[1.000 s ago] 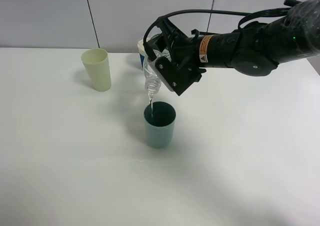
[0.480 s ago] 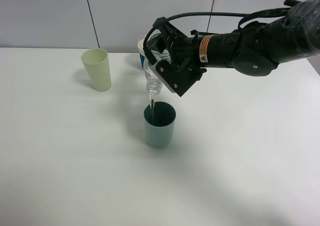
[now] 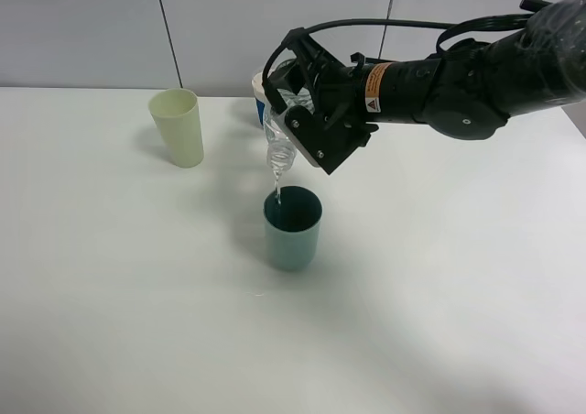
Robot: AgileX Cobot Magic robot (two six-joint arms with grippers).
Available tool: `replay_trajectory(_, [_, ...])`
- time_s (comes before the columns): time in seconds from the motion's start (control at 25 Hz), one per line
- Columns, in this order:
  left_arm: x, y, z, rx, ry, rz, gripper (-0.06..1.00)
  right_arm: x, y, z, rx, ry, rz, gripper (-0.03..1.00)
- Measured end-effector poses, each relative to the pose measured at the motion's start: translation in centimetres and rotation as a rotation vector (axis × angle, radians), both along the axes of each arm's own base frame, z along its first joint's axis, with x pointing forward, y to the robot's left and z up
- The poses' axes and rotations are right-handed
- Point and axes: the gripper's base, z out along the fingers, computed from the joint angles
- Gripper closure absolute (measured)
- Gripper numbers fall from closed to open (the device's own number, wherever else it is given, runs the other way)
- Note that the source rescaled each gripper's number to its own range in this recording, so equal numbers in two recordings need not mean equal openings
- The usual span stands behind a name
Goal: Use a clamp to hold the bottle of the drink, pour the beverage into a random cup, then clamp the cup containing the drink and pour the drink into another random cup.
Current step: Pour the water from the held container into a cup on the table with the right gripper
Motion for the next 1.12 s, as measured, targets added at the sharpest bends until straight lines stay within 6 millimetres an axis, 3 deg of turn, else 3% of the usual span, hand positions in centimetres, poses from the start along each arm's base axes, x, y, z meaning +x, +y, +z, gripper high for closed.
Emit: replay_trajectory(1.12, [0.00, 0.00, 0.00, 0.000, 0.000, 0.000, -0.06, -0.03, 0.02, 0.20, -0.137, -0.164, 0.088, 0.93])
